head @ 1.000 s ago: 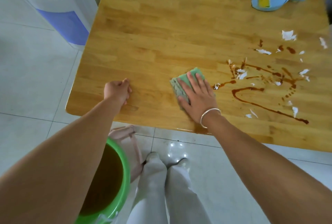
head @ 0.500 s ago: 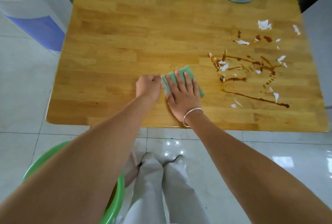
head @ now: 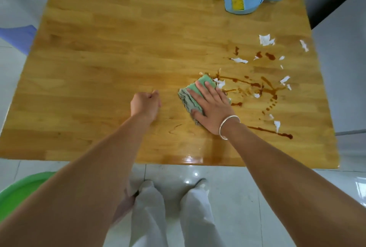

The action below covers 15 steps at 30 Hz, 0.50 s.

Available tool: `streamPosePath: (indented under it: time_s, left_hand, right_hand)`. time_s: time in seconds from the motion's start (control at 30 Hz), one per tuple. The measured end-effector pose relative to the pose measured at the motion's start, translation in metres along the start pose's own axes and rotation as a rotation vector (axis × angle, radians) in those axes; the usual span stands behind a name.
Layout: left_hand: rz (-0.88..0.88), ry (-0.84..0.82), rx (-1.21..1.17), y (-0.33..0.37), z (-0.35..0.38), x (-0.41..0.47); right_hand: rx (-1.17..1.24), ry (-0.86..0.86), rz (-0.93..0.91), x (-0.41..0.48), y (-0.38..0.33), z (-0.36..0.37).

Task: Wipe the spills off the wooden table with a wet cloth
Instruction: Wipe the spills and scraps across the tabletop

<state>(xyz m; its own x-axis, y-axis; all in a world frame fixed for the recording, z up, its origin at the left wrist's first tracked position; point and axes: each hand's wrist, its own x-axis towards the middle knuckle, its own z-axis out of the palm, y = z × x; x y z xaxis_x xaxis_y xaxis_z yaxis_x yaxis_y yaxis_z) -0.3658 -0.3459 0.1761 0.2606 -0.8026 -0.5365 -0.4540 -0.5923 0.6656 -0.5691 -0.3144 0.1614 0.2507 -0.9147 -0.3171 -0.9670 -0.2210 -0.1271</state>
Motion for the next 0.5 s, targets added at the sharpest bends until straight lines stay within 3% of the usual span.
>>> streamPosePath:
  time_s: [0.23, 0.4, 0.5]
  left_hand:
    - [-0.029, 0.102, 0.048, 0.001, 0.006, -0.001]
    - [-0.047, 0.144, 0.032, 0.004, 0.008, -0.008]
    - [-0.06, 0.136, 0.047, 0.007, 0.008, -0.007]
  right_hand:
    - [0.017, -0.003, 0.062, 0.0, 0.056, -0.009]
    - [-0.039, 0.029, -0.193, -0.004, 0.009, 0.004]
    - [-0.031, 0.016, -0.211, 0.006, -0.022, 0.008]
